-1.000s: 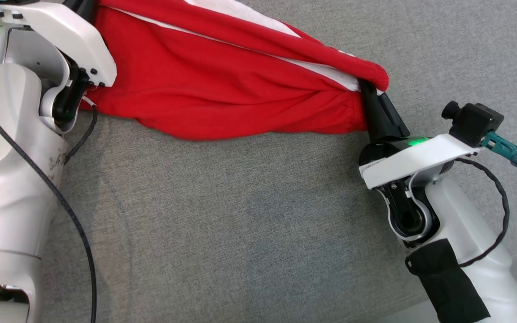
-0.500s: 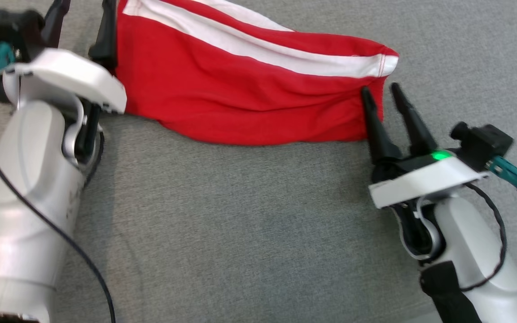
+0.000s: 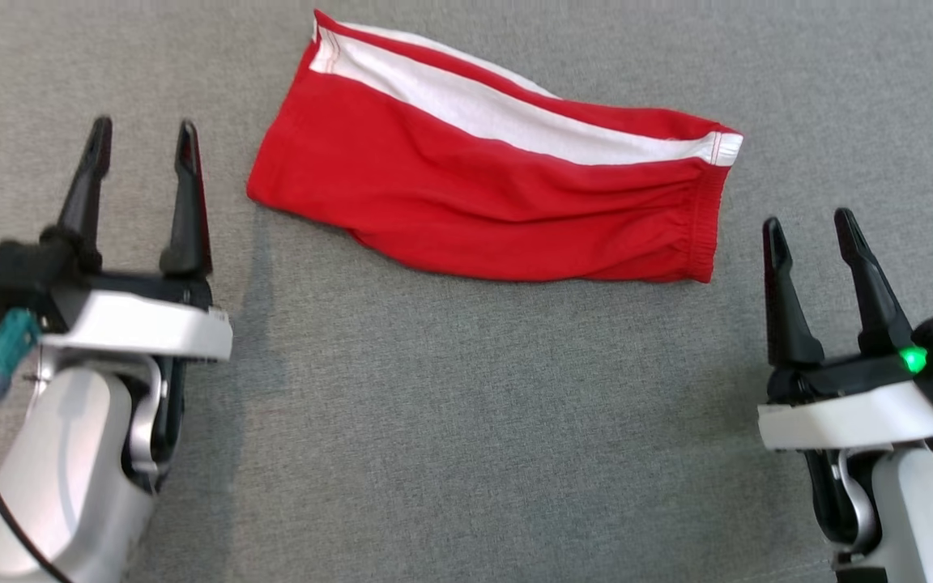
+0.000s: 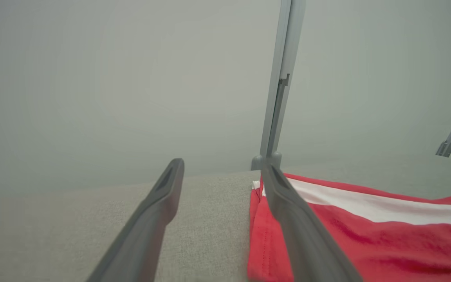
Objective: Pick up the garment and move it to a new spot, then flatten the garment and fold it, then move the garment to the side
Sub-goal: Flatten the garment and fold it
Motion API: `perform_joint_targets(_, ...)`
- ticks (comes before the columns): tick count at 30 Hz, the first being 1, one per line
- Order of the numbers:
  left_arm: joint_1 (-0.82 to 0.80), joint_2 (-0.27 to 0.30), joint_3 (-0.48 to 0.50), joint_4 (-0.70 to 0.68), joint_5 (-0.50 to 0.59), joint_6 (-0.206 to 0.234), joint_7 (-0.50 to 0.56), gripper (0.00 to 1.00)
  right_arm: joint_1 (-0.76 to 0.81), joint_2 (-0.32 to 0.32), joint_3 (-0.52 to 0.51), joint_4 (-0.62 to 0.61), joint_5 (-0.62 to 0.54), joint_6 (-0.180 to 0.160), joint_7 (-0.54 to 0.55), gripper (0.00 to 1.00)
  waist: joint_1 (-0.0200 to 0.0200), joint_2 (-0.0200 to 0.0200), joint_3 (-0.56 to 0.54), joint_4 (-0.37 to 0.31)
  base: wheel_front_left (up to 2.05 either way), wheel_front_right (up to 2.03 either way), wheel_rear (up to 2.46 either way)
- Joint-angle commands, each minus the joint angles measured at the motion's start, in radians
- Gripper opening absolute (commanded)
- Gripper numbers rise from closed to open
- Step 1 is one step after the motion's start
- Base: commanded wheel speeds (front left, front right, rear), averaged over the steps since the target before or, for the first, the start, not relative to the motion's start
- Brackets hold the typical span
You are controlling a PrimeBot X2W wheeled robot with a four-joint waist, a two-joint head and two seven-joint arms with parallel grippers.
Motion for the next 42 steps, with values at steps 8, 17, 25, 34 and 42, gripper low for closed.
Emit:
perform_joint_targets(8,0.155,0.024,-0.004,-0.123,0.012,0.054,0.030,1.00,0.096,-0.004,-0.042,-0.004,-0.044,0.000,-0.002,1.00,0.0000,0.0000,-0.070,0.007,0.00,0.00,0.00)
perform_joint_targets(17,0.156,0.037,-0.022,-0.155,-0.006,0.037,0.072,1.00,0.112,-0.004,-0.047,-0.004,-0.016,0.000,-0.002,1.00,0.0000,0.0000,-0.072,0.005,0.00,0.00,0.00)
perform_joint_targets(25,0.032,0.045,-0.076,-0.086,-0.035,-0.049,0.175,1.00,0.087,-0.004,-0.025,0.004,-0.008,0.000,-0.002,1.00,0.0000,0.0000,-0.035,-0.022,0.00,0.00,0.00)
perform_joint_targets(34,-0.153,0.041,-0.116,0.185,-0.117,-0.163,0.371,1.00,0.058,-0.004,0.007,0.014,0.033,0.000,-0.002,1.00,0.0000,0.0000,0.019,-0.091,0.00,0.00,0.00)
perform_joint_targets(42,-0.210,0.041,-0.096,0.356,-0.175,-0.180,0.444,1.00,0.059,-0.004,0.016,0.017,0.063,0.000,-0.002,1.00,0.0000,0.0000,0.037,-0.120,0.00,0.00,0.00)
